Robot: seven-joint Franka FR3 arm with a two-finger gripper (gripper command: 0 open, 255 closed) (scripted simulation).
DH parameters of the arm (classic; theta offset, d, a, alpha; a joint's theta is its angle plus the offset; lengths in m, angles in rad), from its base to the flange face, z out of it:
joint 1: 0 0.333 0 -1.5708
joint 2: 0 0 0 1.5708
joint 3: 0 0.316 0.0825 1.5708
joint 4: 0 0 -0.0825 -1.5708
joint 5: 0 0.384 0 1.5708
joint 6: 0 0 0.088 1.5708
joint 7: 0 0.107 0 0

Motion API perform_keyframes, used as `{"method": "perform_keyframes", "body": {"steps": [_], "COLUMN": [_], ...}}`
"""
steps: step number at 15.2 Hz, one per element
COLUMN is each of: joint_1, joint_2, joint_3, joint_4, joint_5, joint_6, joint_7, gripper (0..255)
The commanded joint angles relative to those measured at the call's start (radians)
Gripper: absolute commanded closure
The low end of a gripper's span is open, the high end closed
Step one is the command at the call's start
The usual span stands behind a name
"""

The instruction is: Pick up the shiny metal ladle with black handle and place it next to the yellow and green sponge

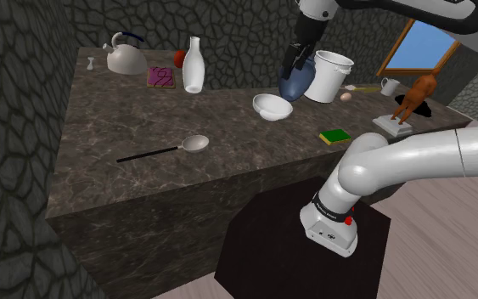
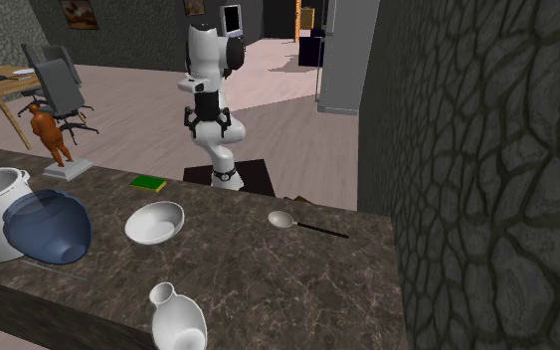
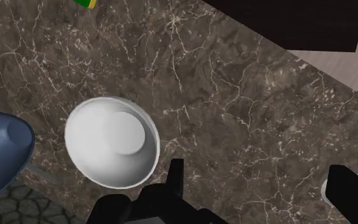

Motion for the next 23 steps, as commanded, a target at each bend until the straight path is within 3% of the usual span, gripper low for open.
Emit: {"method": "perform_keyframes", "body": {"steps": [1, 11, 23], "joint_1": [0.0, 0.111, 0.235], "joint_2": [0.0, 0.272, 0.632], "joint_3": [0.0, -0.026, -0.011], "joint_4": [0.0, -0.008, 0.105], "joint_5": [0.0, 0.054, 0.153], "joint_6": [0.0, 0.272, 0.501], "joint_7": [0.0, -0.18, -0.419], "gripper": [0, 0, 0]}}
